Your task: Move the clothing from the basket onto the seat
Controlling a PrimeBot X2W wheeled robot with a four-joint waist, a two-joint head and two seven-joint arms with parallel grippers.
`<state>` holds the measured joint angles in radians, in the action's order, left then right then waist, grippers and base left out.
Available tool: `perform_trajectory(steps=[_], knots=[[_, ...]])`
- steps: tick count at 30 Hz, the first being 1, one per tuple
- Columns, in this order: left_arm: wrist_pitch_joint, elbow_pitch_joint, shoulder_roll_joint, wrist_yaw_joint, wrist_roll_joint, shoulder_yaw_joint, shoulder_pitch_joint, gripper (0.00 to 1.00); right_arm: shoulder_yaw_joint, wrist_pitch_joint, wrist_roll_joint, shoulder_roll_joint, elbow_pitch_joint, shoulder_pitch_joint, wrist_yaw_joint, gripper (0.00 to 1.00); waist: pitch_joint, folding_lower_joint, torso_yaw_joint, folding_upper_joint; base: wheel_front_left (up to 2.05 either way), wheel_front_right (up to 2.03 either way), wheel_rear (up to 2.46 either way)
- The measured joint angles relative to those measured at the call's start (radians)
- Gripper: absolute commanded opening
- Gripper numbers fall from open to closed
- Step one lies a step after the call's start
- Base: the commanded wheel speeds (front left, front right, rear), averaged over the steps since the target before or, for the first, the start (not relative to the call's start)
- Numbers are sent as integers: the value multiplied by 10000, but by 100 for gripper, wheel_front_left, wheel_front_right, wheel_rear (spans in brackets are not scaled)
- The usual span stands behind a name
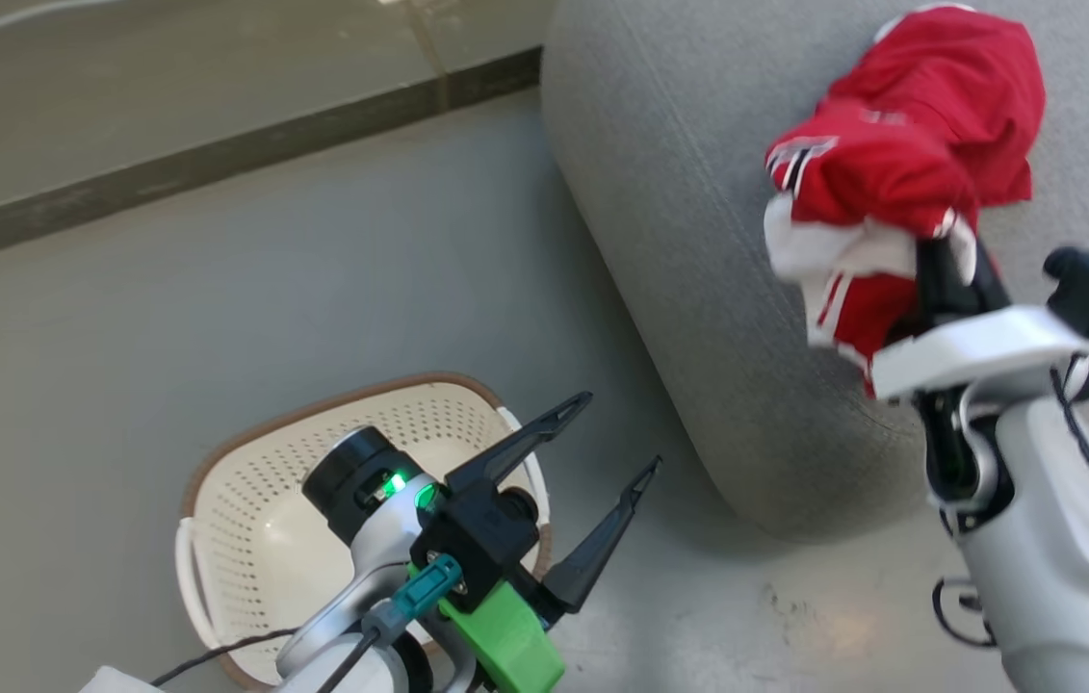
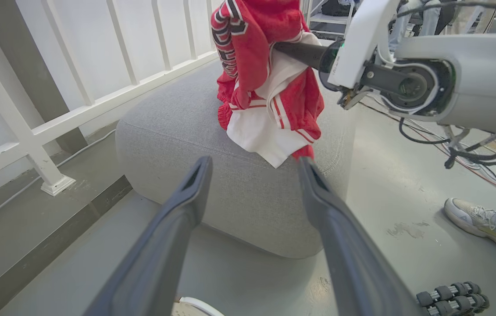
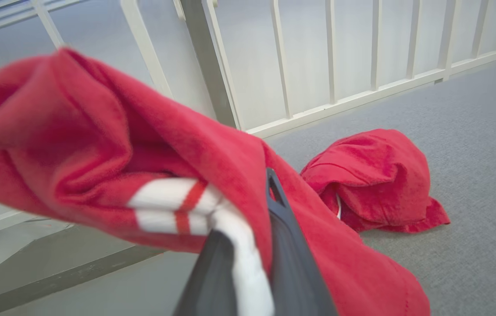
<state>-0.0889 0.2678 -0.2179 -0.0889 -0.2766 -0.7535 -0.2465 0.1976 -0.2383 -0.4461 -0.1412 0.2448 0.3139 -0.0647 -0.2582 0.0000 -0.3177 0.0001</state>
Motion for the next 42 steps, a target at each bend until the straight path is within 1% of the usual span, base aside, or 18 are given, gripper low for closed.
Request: perform_trajectory(steps=[7, 14, 16, 18, 23, 27, 30, 32, 38, 40, 42], knots=[[-178, 65, -155, -79, 36, -12, -380, 100, -470, -29, 27, -209, -88, 1338, 6, 0, -632, 0, -478, 0, 0, 0, 0], [-418, 236, -203, -102, 73, -155, -744, 100, -1243, -92, 159, -915, -205, 3257, -77, 0, -1263, 0, -675, 0, 0, 0, 0], [-441, 297, -213, -167, 77, -186, -868, 100, -1507, -96, 132, -1070, -117, 3776, -79, 0, -1440, 0, -684, 0, 0, 0, 0], [-522, 328, -213, -176, 86, -242, -1000, 100, -1776, -115, 75, -1275, 144, 4262, -169, 0, -1618, 0, -671, 0, 0, 0, 0], [-698, 428, -219, -201, 88, -357, -1320, 100, -2339, -82, -242, -1632, 815, 5128, -178, 0, -2062, 0, -541, 0, 0, 0, 0], [-790, 658, -247, -211, 176, -364, -1710, 100, -2589, 125, -408, -1850, 1760, 5631, -268, 0, -2522, 1, -319, 0, 0, 0, 0], [-857, 711, -263, -221, 362, -368, -1922, 100, -2696, 224, -483, -1900, 2382, 5740, -272, 0, -2809, 1, -170, 0, 0, 0, 0], [-886, 721, -286, -268, 364, -397, -2017, 100, -2708, 295, -483, -1950, 2736, 5810, -332, 0, -3000, 1, -68, 0, 0, 0, 0], [-953, 746, -466, -299, 362, -554, -2241, 100, -2560, 458, -523, -1969, 3831, 5849, -328, 0, -3563, 1, 237, 0, 0, 0, 0], [-953, 746, -504, -301, 362, -548, -2308, 100, -2529, 548, -583, -1829, 4136, 5849, -324, 0, -3724, 1, 336, 0, 0, 0, 0], [-951, 727, -543, -301, 362, -545, -2347, 100, -2422, 554, -583, -1676, 4431, 5849, -238, 0, -3872, 2, 425, 0, 0, 0, 0]])
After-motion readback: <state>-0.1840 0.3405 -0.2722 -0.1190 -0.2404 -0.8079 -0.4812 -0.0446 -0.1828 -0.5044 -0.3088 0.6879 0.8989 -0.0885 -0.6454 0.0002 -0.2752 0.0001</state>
